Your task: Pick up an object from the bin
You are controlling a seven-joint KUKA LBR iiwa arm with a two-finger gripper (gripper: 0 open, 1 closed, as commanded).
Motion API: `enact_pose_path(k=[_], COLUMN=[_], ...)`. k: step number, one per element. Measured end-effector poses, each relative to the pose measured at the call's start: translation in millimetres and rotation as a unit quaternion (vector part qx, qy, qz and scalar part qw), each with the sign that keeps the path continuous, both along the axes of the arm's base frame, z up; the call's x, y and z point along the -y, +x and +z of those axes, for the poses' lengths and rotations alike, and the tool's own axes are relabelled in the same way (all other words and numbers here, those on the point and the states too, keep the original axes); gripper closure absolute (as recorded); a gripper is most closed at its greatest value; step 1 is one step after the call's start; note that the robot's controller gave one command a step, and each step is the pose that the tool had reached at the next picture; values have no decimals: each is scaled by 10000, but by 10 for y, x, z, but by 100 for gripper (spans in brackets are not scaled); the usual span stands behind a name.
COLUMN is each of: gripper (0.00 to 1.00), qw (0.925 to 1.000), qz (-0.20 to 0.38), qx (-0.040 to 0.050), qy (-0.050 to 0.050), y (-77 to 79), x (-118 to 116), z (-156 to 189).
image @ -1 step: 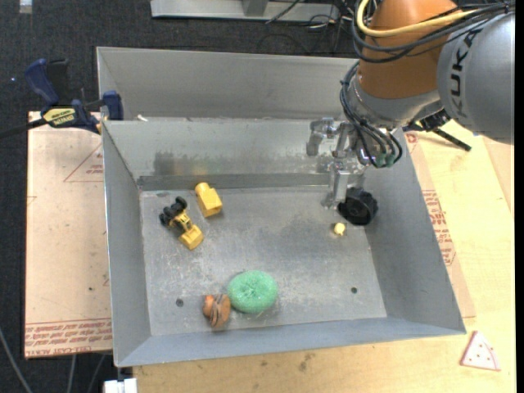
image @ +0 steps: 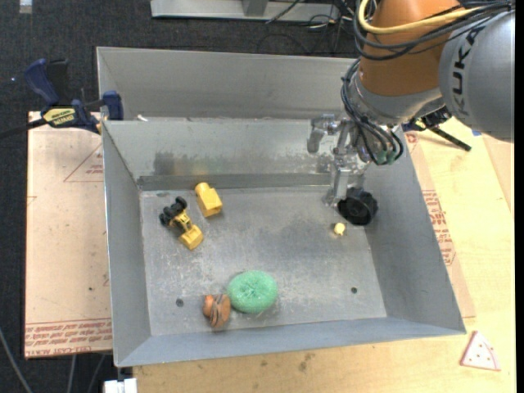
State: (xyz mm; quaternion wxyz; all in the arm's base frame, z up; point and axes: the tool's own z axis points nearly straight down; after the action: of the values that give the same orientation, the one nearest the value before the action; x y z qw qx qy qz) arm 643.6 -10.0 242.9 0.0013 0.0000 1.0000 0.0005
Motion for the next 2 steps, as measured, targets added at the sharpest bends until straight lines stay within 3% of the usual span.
enact_pose_path(k=[1,2], gripper=[0,0], qw=[9992,9906], qz=[397,1371], qx=[13,11], qy=[3,-14], y=[-124,-128], x=[410,419], z=[-273,-772])
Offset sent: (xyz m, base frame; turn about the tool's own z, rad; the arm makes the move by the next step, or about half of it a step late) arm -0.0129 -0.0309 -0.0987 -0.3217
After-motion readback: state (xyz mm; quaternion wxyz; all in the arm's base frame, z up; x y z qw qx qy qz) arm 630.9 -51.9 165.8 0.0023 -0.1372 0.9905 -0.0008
